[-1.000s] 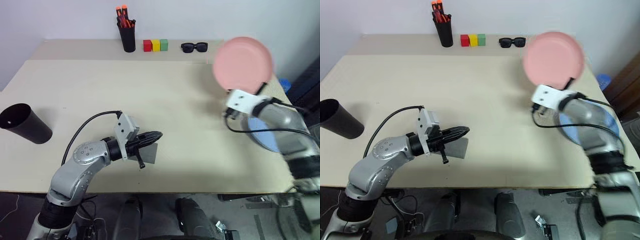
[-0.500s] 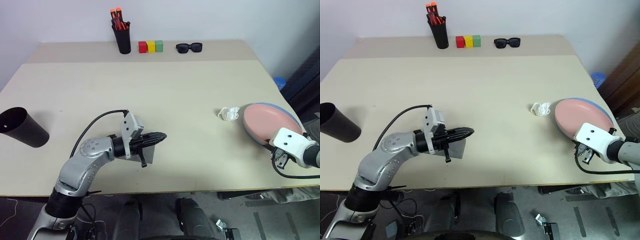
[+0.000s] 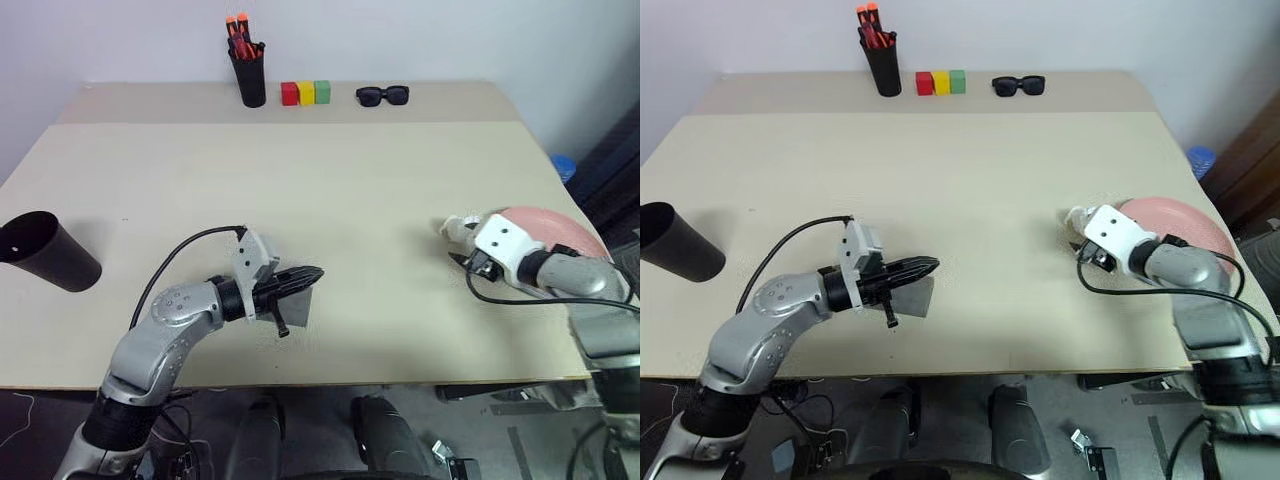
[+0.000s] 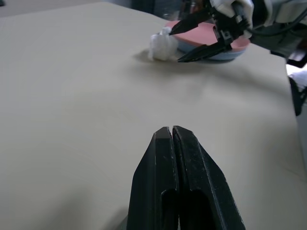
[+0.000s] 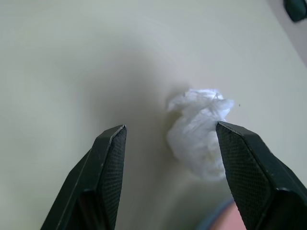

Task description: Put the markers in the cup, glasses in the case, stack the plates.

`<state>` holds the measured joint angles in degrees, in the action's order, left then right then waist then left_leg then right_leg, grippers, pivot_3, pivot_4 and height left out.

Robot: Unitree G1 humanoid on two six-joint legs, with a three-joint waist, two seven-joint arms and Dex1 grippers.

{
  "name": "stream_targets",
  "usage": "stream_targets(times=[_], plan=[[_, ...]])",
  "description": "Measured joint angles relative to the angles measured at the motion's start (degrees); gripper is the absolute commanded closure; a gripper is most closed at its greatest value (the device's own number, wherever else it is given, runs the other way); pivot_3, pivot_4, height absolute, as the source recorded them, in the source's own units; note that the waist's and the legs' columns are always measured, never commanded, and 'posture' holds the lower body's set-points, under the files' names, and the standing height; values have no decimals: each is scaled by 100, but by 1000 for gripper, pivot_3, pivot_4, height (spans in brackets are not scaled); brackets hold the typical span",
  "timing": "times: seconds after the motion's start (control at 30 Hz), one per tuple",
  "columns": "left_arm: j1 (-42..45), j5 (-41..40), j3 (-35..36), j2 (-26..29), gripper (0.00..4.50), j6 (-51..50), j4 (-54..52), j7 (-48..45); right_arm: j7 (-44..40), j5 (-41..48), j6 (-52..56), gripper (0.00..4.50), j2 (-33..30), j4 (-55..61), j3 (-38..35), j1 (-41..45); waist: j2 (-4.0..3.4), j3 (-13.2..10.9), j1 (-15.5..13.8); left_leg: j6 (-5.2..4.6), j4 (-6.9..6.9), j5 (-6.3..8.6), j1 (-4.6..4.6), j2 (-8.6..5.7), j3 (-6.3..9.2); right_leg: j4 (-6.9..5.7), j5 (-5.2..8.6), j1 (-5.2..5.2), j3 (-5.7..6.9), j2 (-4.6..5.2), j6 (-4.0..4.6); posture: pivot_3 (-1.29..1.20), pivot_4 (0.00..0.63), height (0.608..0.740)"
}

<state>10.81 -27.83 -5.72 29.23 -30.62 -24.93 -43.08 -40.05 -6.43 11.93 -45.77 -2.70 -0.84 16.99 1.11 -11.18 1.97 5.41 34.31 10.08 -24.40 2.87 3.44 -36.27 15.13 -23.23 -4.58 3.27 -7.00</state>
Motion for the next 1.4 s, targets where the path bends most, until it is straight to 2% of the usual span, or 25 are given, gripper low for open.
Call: stream_targets(times=[0.2,0.3,0.43,0.47,0.7,0.87,1.0,1.13,1.27,1.4], plan=[[-133,-9,29,3,4500,-24,-132,164,527,-440,-469,1525,217,-916,325,435,0,0,43,0,-2,0,4,1,1,-2,0,1,0,-1,0,0,150,740],[-170,-15,30,-5,4500,-37,-224,217,649,-530,-561,2326,296,-1108,396,587,0,0,52,0,-1,0,4,1,0,-2,-1,2,-1,-1,0,0,150,740],[-198,-29,30,-6,4500,-41,-280,249,699,-571,-567,4387,373,-1124,414,634,0,1,53,0,-2,0,5,1,0,-3,-1,2,0,-2,-1,0,150,740],[-204,-30,30,-6,4500,-41,-280,252,700,-574,-563,4487,373,-1118,414,635,0,1,52,0,-2,0,5,1,0,-3,-1,2,0,-2,-1,0,150,740],[-155,-31,3,-6,4500,-41,-256,196,556,-393,-316,4487,224,-521,224,601,-5,-2,43,0,-2,0,3,1,0,-4,-1,1,0,-2,-1,0,150,740],[-102,-30,-21,0,4500,-36,-178,91,196,55,140,4487,-585,41,-770,304,-2,-1,-53,-1,-1,0,3,0,0,0,0,3,0,0,-2,0,150,740],[-36,-30,-45,-51,4500,-31,-31,6,-213,332,461,4487,-1002,306,-1359,-626,-1,2,-95,-1,0,1,7,1,0,-1,1,5,0,-2,0,0,150,740],[60,-27,-65,-89,4500,-19,110,-66,-405,463,657,2776,-1017,313,-1384,-1097,-10,2,-35,-2,8,1,8,1,-7,-2,-1,4,-6,0,2,0,150,740],[97,-13,-58,-106,4500,4,189,-74,-245,430,602,759,-1002,372,-1344,-1018,-10,3,53,-2,7,1,8,1,-6,-4,-1,4,-5,0,2,0,150,740],[17,8,114,1,4500,31,189,-9,-239,494,255,759,-911,327,-1195,-794,-10,3,69,-3,2,1,8,1,-5,-4,-1,3,-5,-1,0,0,150,740]])
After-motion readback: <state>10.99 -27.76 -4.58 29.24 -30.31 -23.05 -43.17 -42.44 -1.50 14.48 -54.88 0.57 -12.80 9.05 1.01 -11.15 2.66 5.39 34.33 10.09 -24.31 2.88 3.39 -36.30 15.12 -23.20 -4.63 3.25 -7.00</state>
